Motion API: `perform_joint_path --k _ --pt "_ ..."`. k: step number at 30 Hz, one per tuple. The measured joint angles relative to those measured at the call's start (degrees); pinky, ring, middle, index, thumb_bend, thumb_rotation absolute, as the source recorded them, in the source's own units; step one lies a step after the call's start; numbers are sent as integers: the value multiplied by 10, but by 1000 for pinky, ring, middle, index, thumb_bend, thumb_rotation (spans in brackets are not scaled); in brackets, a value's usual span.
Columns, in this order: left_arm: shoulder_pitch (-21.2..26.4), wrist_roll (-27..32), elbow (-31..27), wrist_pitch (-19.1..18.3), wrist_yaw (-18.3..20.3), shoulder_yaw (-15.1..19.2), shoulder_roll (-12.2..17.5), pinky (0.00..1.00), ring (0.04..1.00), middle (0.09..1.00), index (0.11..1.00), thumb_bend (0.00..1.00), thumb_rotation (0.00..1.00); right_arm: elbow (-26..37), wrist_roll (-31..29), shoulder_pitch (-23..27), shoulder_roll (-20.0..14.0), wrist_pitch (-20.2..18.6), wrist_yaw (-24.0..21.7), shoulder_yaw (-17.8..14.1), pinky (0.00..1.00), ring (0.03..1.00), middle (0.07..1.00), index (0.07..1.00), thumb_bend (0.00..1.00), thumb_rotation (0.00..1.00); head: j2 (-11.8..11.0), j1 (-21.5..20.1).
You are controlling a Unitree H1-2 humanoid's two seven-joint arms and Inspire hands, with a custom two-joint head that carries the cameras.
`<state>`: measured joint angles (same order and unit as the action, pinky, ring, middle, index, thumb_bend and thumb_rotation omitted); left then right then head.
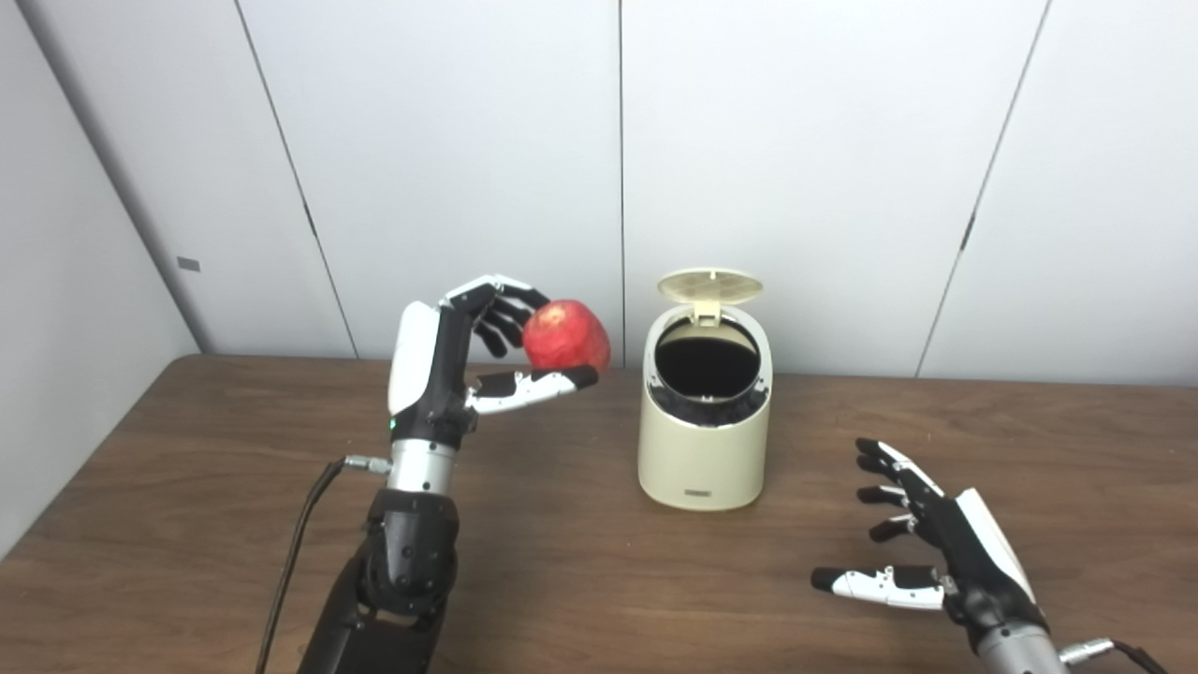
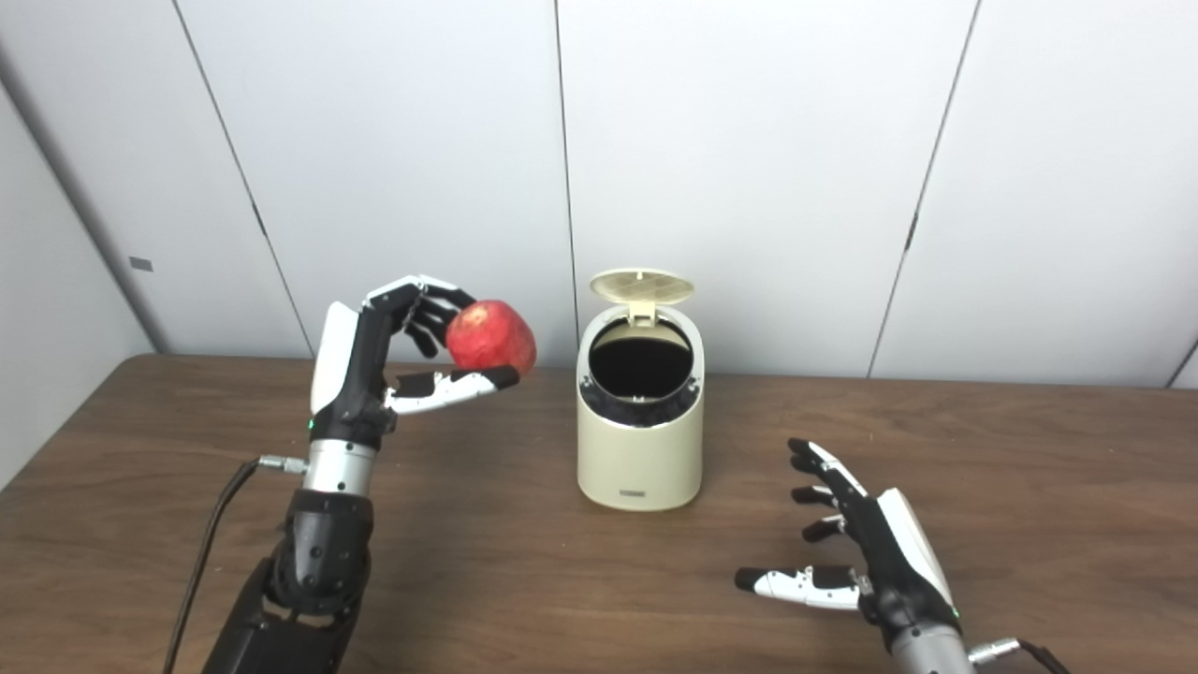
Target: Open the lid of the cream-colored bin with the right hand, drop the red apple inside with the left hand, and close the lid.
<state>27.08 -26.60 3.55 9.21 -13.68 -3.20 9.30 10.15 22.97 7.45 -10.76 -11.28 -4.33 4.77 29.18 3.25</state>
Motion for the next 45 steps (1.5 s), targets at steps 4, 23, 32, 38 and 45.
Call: perform_joint_path --k 4,23,32,38,45 --pt "11 -14 1 0 1 -9 -13 288 391 483 480 527 0 0 4 2 1 1 1 4 605 753 865 882 720 169 -3 -18" --pt "39 -22 91 18 -17 -34 -81 301 398 472 485 527 0 5 40 2 12 -3 9 16 639 779 859 883 715 196 -10 -45" --pt "52 -46 171 61 -83 -44 -92 305 408 467 489 527 0 11 51 2 19 -4 10 16 633 795 872 881 717 204 -11 -53" --pt "67 -70 211 74 -130 -51 -94 296 400 453 497 526 0 20 53 1 25 -15 12 16 635 805 884 882 713 204 -10 -54" --pt "85 -110 261 76 -171 -74 -84 379 462 462 519 523 0 24 52 -3 26 -17 12 16 624 791 874 880 713 205 -9 -55"
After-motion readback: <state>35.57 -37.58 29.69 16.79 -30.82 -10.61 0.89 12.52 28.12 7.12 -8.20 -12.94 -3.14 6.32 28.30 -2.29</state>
